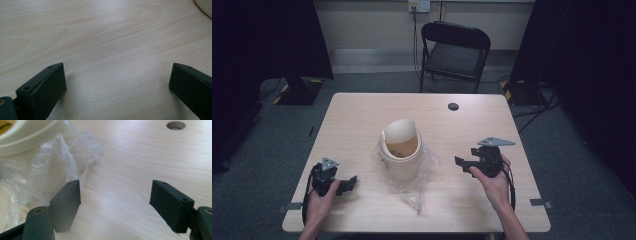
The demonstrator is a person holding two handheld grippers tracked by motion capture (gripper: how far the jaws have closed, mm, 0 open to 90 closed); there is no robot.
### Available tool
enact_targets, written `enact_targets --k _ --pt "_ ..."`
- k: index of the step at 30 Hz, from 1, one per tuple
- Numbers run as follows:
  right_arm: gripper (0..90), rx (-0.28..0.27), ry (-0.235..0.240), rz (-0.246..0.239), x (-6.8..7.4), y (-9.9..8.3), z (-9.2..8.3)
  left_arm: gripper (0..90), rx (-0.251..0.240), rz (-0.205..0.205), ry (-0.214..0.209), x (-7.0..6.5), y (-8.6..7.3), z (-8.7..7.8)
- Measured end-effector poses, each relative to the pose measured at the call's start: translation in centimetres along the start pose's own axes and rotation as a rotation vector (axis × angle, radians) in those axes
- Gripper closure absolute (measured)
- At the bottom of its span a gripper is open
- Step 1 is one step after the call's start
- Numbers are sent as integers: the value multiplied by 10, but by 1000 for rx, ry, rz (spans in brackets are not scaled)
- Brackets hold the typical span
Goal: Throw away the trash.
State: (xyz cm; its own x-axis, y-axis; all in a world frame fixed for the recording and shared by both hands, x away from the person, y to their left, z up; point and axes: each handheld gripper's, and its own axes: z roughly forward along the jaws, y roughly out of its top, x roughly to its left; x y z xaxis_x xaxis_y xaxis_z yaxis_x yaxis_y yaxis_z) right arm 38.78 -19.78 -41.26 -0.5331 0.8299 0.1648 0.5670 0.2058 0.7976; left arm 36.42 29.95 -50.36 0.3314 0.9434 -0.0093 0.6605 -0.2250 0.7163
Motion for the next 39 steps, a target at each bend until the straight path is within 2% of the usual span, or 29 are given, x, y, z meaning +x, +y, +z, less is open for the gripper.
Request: enact_targets --k 11,18,20,24,28,34,39 --pt "192 24 -82 56 -33 -33 -15 5 0 0 0 0 0 0" --pt "160 50 -143 113 -52 -59 -22 5 1 1 0 0 0 0" --pt "160 58 -136 129 -56 -66 -21 5 1 1 0 0 0 0" --pt "156 78 -163 133 -63 -74 -20 5 -1 -1 0 0 -1 -1" --pt "153 98 -214 138 -70 -79 -19 5 1 2 0 0 -1 -1" --pt "157 142 -293 107 -77 -84 -12 5 1 2 -1 0 -1 -1" --pt "153 153 -325 112 -83 -86 -8 5 2 4 -1 0 -1 -1"
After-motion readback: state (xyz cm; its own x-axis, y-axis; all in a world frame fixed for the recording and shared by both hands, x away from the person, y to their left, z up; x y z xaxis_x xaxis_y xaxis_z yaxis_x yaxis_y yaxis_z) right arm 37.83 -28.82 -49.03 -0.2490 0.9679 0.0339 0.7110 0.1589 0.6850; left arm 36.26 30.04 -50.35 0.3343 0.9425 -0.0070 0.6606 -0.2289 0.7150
